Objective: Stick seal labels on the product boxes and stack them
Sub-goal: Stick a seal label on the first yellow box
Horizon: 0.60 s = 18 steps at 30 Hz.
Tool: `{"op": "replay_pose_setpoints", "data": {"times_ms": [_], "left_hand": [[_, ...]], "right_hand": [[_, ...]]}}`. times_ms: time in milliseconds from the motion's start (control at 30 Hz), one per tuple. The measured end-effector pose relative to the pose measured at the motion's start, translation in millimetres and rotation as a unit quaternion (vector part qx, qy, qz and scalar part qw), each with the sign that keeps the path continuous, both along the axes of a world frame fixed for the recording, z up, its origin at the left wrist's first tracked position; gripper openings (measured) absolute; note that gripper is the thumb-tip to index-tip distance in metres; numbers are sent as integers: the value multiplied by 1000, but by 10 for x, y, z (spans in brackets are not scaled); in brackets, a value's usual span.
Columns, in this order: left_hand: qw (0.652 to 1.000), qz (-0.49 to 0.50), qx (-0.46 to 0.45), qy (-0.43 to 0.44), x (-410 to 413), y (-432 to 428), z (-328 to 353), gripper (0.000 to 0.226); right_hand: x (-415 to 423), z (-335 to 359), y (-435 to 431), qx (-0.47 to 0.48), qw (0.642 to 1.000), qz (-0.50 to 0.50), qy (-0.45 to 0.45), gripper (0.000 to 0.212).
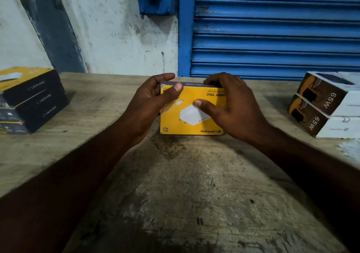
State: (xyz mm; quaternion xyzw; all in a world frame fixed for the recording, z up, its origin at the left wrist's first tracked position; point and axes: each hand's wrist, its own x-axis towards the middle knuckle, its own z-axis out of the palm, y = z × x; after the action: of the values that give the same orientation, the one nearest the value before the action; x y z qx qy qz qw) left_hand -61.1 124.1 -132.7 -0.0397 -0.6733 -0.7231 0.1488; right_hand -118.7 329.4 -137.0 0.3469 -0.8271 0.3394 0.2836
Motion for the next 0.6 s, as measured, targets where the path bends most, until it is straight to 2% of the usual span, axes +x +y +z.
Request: {"op": "replay_pose_setpoints", "data": {"times_ms": [133, 267, 600], "left_hand": [[999, -20, -45, 0, -7, 13, -111, 61], [995, 3, -98, 5, -58, -45, -185, 55], [993, 72, -24, 89, -40, -22, -84, 39]], "right_hand": [[-39, -25, 26, -100, 994, -16, -41, 38], [-115, -38, 82, -172, 978, -21, -115, 31], [-100, -81, 47, -192, 971, 1, -143, 28]]}}
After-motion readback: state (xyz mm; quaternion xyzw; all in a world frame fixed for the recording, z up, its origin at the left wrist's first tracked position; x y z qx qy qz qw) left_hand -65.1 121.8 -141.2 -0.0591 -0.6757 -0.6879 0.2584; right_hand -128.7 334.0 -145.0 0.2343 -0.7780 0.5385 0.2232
